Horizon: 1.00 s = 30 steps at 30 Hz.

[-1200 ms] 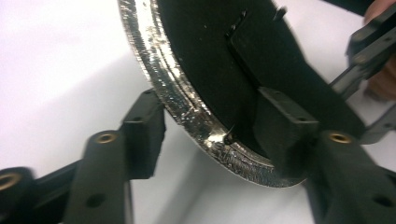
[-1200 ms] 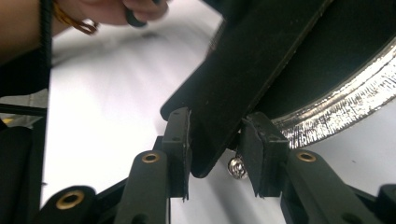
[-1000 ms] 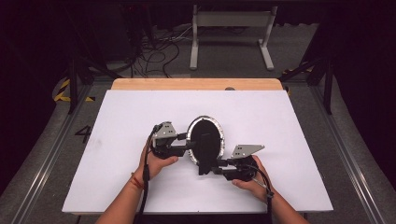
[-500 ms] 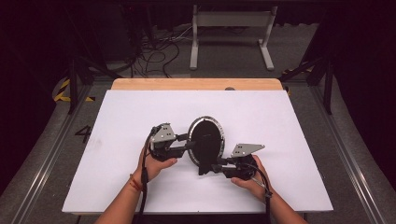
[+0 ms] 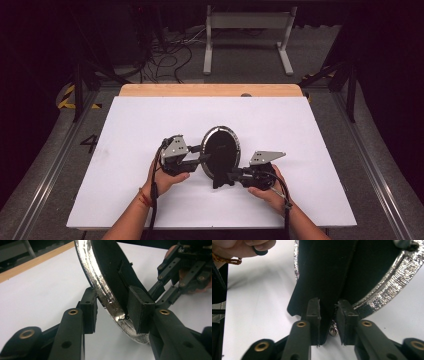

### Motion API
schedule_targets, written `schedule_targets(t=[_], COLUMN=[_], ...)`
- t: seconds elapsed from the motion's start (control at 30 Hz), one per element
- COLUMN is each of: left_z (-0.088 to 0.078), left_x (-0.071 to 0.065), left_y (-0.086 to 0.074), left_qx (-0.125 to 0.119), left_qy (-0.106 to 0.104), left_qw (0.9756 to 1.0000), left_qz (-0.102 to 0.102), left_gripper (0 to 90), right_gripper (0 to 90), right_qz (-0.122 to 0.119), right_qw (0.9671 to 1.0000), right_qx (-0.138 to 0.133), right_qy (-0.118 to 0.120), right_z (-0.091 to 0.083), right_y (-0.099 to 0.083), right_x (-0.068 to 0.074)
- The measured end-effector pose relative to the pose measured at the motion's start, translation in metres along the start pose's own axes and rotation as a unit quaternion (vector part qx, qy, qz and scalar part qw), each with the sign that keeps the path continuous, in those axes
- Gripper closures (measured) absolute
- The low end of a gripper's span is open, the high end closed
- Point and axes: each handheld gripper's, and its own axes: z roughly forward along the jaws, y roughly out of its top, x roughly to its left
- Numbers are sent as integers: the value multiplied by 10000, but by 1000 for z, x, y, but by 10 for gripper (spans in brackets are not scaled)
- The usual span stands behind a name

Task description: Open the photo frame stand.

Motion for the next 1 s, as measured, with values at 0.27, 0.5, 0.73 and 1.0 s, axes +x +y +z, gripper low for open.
schedule_targets(t=[0.27, 0.5, 0.73, 1.0], left_z=[2, 1, 0, -2], left_x=[-2, -11, -18, -21], left_y=[-4, 2, 6, 6], left_qx=[94, 16, 28, 45], left_qy=[-184, -271, -142, -1], left_qw=[9998, 9988, 9974, 9949], left_qz=[26, 402, 702, 1012], left_gripper=[598, 620, 623, 635], right_gripper=[737, 687, 712, 760], right_qz=[-85, 20, 8, -77], right_qw=[9999, 9999, 9997, 9996], right_qx=[-31, -33, -52, -119], right_qy=[118, 162, 222, 236], right_z=[-2, -1, -3, -6], right_y=[0, 0, 0, 2], right_x=[2, -1, -2, 0])
